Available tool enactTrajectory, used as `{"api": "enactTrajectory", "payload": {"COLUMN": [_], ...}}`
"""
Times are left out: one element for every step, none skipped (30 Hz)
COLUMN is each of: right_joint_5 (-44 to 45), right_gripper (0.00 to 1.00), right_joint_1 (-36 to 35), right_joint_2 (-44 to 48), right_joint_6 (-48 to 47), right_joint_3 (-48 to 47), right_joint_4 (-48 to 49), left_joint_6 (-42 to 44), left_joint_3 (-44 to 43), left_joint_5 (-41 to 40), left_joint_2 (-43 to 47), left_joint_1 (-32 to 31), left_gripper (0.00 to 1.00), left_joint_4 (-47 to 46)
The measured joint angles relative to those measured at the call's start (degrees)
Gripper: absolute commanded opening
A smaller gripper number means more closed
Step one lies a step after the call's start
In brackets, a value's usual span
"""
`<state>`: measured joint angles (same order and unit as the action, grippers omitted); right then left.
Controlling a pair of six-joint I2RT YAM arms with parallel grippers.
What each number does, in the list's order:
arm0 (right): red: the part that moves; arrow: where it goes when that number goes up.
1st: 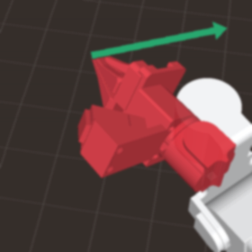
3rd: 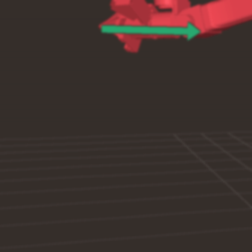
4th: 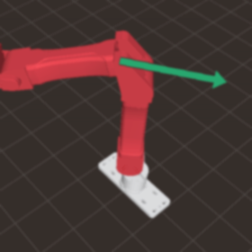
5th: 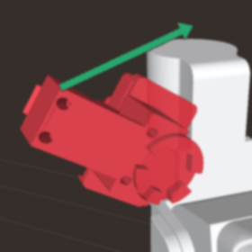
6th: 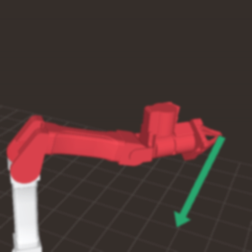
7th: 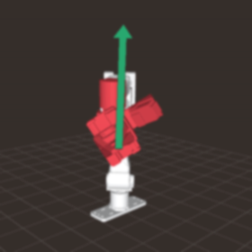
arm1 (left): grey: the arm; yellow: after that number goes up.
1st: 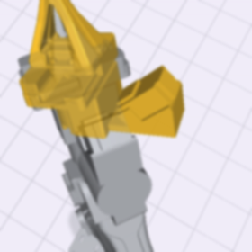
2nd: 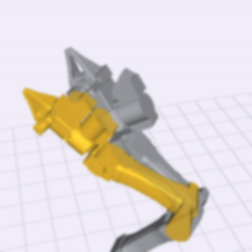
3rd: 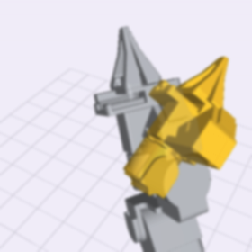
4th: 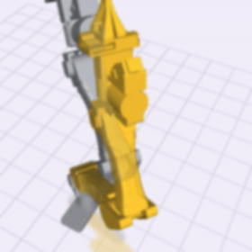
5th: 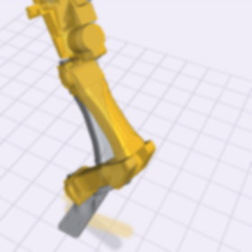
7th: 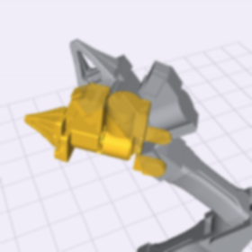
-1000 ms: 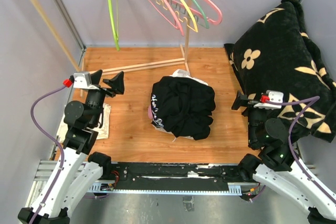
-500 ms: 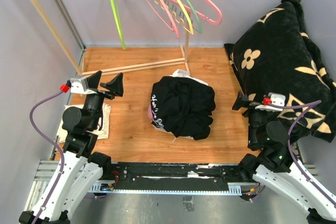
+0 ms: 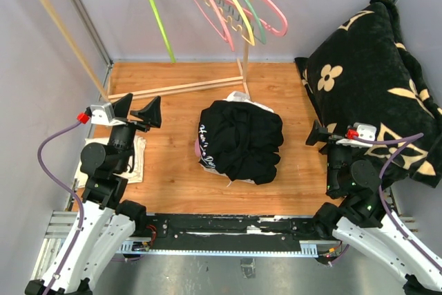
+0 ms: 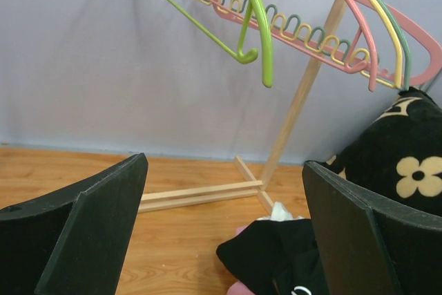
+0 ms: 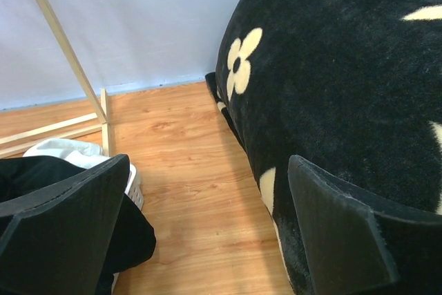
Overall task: Remove the t-shirt from the hanger
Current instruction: Reset both arms
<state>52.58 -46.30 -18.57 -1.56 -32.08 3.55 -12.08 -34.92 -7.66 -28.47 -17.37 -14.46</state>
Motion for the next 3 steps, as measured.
{"api": "enactTrajectory", "payload": {"right_joint_5": [0.0,0.0,0.02], "right_gripper": [0.98,0.98,0.98], "right_joint_1": [0.0,0.0,0.0], "right_joint_2": [0.0,0.0,0.0], "right_joint_6": [0.0,0.0,0.0], "right_joint_3": [0.0,0.0,0.0], "right_joint_4": [0.0,0.0,0.02], "left_joint_6": [0.0,-0.02,0.0], "left_joint_3": [0.0,0.0,0.0], "left_joint_5": [0.0,0.0,-0.02], "left_joint_2": [0.0,0.0,0.0], "left_joint_1": [0.0,0.0,0.0], "left_gripper": [1.0,1.0,1.0], "left_joint_4": [0.0,0.02,0.04]}}
